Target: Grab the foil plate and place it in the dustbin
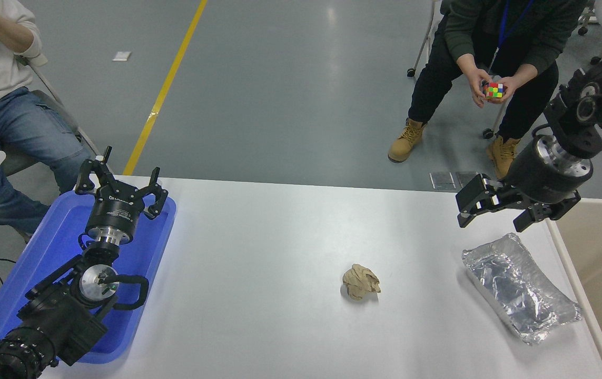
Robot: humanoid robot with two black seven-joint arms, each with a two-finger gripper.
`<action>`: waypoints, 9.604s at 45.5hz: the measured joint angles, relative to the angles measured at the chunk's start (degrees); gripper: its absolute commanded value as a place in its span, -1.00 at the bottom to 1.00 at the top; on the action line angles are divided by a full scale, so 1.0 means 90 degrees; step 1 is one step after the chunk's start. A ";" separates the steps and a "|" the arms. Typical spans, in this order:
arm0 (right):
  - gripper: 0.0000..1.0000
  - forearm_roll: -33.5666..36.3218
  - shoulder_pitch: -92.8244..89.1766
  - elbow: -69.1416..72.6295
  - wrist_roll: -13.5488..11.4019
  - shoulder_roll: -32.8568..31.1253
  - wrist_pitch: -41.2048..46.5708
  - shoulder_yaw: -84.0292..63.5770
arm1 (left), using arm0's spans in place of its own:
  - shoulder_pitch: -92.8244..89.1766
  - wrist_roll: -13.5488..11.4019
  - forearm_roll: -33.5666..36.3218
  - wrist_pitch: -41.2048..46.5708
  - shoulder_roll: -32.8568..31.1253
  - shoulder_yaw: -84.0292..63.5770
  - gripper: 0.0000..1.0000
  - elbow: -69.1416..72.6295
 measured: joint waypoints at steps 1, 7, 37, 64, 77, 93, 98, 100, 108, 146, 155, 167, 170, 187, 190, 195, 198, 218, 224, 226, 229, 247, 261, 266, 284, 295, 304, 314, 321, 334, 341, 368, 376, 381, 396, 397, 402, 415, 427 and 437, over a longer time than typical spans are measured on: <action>1.00 0.0000 0.0001 0.0000 0.0000 0.0000 0.0000 0.0000 | 0.0000 0.0000 0.0000 0.0000 0.0000 0.0000 1.00 0.0000; 1.00 0.0000 0.0008 0.0000 0.0000 0.0000 0.0000 0.0000 | 0.0000 0.0000 0.0000 0.0000 0.0000 0.0000 1.00 0.0000; 1.00 0.0000 -0.0009 -0.0014 0.0000 0.0024 0.0000 0.0010 | 0.0000 0.0001 -0.0003 0.0000 0.0000 0.0000 1.00 0.0000; 1.00 0.0044 -0.0120 -0.0236 0.0000 0.0084 0.0000 0.0034 | 0.0000 0.0001 -0.0001 -0.0001 0.0000 0.0000 1.00 0.0000; 1.00 0.0045 -0.0287 -0.0444 0.0004 0.0010 0.0000 0.0026 | 0.0000 0.0000 -0.0002 -0.0004 0.0000 0.0000 1.00 0.0000; 1.00 0.0074 -0.0308 -0.0551 0.0009 -0.0235 0.0000 -0.0040 | 0.0000 0.0000 -0.0003 -0.0006 0.0000 0.0000 1.00 0.0000; 1.00 0.0039 -0.0272 -0.0561 0.0010 -0.0304 0.0000 -0.0149 | 0.0000 0.0000 -0.0004 -0.0007 0.0000 0.0000 1.00 0.0000; 1.00 0.0033 -0.0261 -0.0564 0.0010 -0.0329 0.0000 -0.0204 | 0.0000 0.0000 -0.0005 -0.0007 0.0000 0.0000 1.00 0.0000; 1.00 0.0014 -0.0234 -0.0572 0.0010 -0.0480 0.0000 -0.0517 | 0.0000 0.0000 -0.0004 -0.0008 0.0000 0.0000 1.00 0.0000; 1.00 0.0881 -0.1417 -0.0576 -0.0003 -0.2365 -0.1482 -0.1171 | 0.0000 0.0000 0.0002 -0.0009 0.0000 0.0000 1.00 0.0000; 1.00 0.1623 -0.1934 -0.0571 -0.0006 -0.2493 -0.1940 -0.1501 | 0.0000 0.0000 0.0003 -0.0009 0.0000 0.0000 1.00 -0.0001; 1.00 0.2580 -0.2607 -0.0552 -0.0009 -0.2535 -0.2670 -0.1489 | 0.0000 0.0000 0.0004 -0.0008 0.0000 0.0000 1.00 -0.0005; 1.00 0.2793 -0.2762 -0.0545 -0.0010 -0.2539 -0.2854 -0.1366 | 0.0000 0.0000 0.0004 -0.0008 0.0000 0.0000 1.00 -0.0006; 1.00 0.3272 -0.3902 -0.0536 -0.0002 -0.2517 -0.3762 -0.0229 | 0.0000 0.0000 0.0004 -0.0008 0.0000 0.0000 1.00 -0.0007; 1.00 0.3282 -0.4161 -0.0543 0.0000 -0.2478 -0.3914 0.0019 | 0.0000 0.0000 0.0003 -0.0008 0.0000 0.0000 1.00 -0.0006; 1.00 0.3286 -0.4543 -0.0559 0.0007 -0.2412 -0.4167 0.0402 | 0.0000 0.0000 0.0003 -0.0008 0.0000 0.0000 1.00 -0.0006; 1.00 0.3280 -0.4753 -0.0582 0.0017 -0.2372 -0.4318 0.0618 | 0.0000 0.0000 0.0003 -0.0008 0.0000 0.0000 1.00 -0.0006; 0.94 0.3272 -0.5658 -0.0880 0.0060 -0.2052 -0.4940 0.1371 | 0.0000 0.0000 0.0001 -0.0008 0.0000 0.0000 1.00 -0.0001; 0.87 0.3271 -0.5867 -0.0996 0.0069 -0.1932 -0.5085 0.1516 | 0.0000 0.0000 0.0002 -0.0008 0.0000 0.0000 1.00 0.0000; 0.85 0.3271 -0.5942 -0.1041 0.0071 -0.1889 -0.5127 0.1567 | 0.0000 0.0000 0.0002 -0.0008 0.0000 0.0000 1.00 0.0000; 0.75 0.3271 -0.6052 -0.1101 0.0073 -0.1824 -0.5196 0.1635 | 0.0000 0.0000 0.0002 -0.0008 0.0000 0.0000 1.00 0.0000; -0.12 0.3232 -0.6445 -0.1253 0.0082 -0.1561 -0.5679 0.1798 | 0.0000 0.0000 0.0001 -0.0008 0.0000 0.0000 1.00 -0.0001; -0.82 0.3046 -0.6557 -0.1274 0.0087 -0.1462 -0.5892 0.1824 | 0.0000 0.0000 0.0002 -0.0008 0.0000 0.0000 1.00 -0.0003; -0.92 0.3022 -0.6573 -0.1275 0.0087 -0.1444 -0.5920 0.1826 | 0.0000 0.0000 0.0001 -0.0008 0.0000 0.0000 1.00 -0.0003; -1.00 0.2988 -0.6539 -0.1254 0.0088 -0.1449 -0.5954 0.1812 | 0.0000 0.0000 -0.0001 -0.0008 0.0000 0.0000 1.00 -0.0003; -1.00 0.2955 -0.6043 -0.1083 0.0073 -0.1699 -0.5873 0.1566 | 0.0000 0.0000 -0.0001 -0.0008 0.0000 0.0000 1.00 -0.0007; -1.00 0.2890 -0.4878 -0.0775 0.0052 -0.2006 -0.5476 0.0779 | 0.0000 0.0000 0.0003 -0.0008 -0.0002 0.0000 1.00 -0.0008; -1.00 0.2869 -0.3029 -0.0561 0.0035 -0.2196 -0.4511 -0.0490 | 0.0000 0.0000 0.0003 -0.0007 0.0000 0.0000 1.00 -0.0001; -1.00 0.2860 -0.1692 -0.0493 0.0023 -0.2241 -0.3737 -0.1335 | 0.0000 0.0000 0.0002 -0.0008 0.0000 0.0000 1.00 -0.0001; -1.00 0.2732 0.0317 -0.0457 -0.0042 -0.2205 -0.2587 -0.2490 | 0.0000 0.0000 0.0003 -0.0008 0.0000 0.0000 1.00 -0.0003; -1.00 0.2593 0.0951 -0.0451 -0.0098 -0.2185 -0.2247 -0.2795 | 0.0000 0.0000 0.0002 -0.0008 0.0000 0.0000 1.00 -0.0002; -1.00 0.2396 0.1688 -0.0447 -0.0239 -0.2161 -0.1883 -0.3116 | 0.0000 0.0000 0.0000 -0.0008 -0.0001 0.0000 1.00 -0.0001; -1.00 0.2438 0.1530 -0.0571 -0.0271 -0.2190 -0.2027 -0.3123 | 0.0000 0.0000 0.0000 -0.0008 -0.0001 0.0000 1.00 -0.0001; -1.00 0.2553 0.1039 -0.0851 -0.0296 -0.2248 -0.2479 -0.3062 | 0.0000 0.0000 0.0000 -0.0008 0.0000 0.0000 1.00 -0.0002; -1.00 0.3421 -0.1915 -0.2542 -0.0443 -0.2536 -0.3936 -0.1942 | 0.0000 0.0000 -0.0001 -0.0008 0.0000 0.0000 1.00 0.0000; -1.00 0.3455 -0.2124 -0.2660 -0.0447 -0.2545 -0.4002 -0.1831 | 0.0000 0.0000 0.0000 -0.0008 0.0000 0.0000 1.00 0.0000; -1.00 0.3595 -0.3310 -0.3360 -0.0472 -0.2577 -0.4379 -0.1116 | 0.0000 0.0000 0.0000 -0.0008 0.0000 0.0000 1.00 0.0000; -1.00 0.3697 -0.6249 -0.5092 -0.0498 -0.2221 -0.5228 0.0939 | 0.0000 0.0000 0.0000 -0.0008 -0.0001 0.0000 1.00 -0.0001; -1.00 0.3713 -0.8091 -0.6424 -0.0499 -0.1597 -0.5571 0.2065 | 0.0000 0.0000 0.0001 -0.0008 0.0000 0.0000 1.00 0.0000; -1.00 0.3725 -0.8918 -0.6902 -0.0499 -0.1251 -0.5708 0.2549 | 0.0000 0.0000 0.0001 -0.0008 0.0000 0.0000 1.00 0.0000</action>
